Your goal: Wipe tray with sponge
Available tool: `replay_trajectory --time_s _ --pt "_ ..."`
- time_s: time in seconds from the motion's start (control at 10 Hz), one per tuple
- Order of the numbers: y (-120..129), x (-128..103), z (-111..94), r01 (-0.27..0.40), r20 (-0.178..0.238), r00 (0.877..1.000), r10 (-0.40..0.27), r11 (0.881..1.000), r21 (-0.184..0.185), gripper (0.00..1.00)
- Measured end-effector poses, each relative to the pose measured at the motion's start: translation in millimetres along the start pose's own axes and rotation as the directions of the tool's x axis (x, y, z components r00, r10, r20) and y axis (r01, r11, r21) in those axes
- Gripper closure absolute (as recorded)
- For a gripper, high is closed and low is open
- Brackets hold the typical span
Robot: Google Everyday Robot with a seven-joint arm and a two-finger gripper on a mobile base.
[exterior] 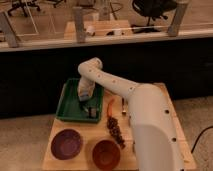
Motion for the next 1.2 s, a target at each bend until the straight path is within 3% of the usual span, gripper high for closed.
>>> replay_trajectory --time_s 0.5,0.9,1.2 --pt "17.6 -27.7 -13.8 -0.001 0.013 1.0 0.002 0.999 -0.035 1.0" --pt "48.7 -17.3 -12.6 -0.058 0.003 0.998 0.058 0.995 -0.078 1.0" --pt "55.8 12.6 -7.2 -0.083 -0.011 0.997 0.083 0.993 -0.089 1.0"
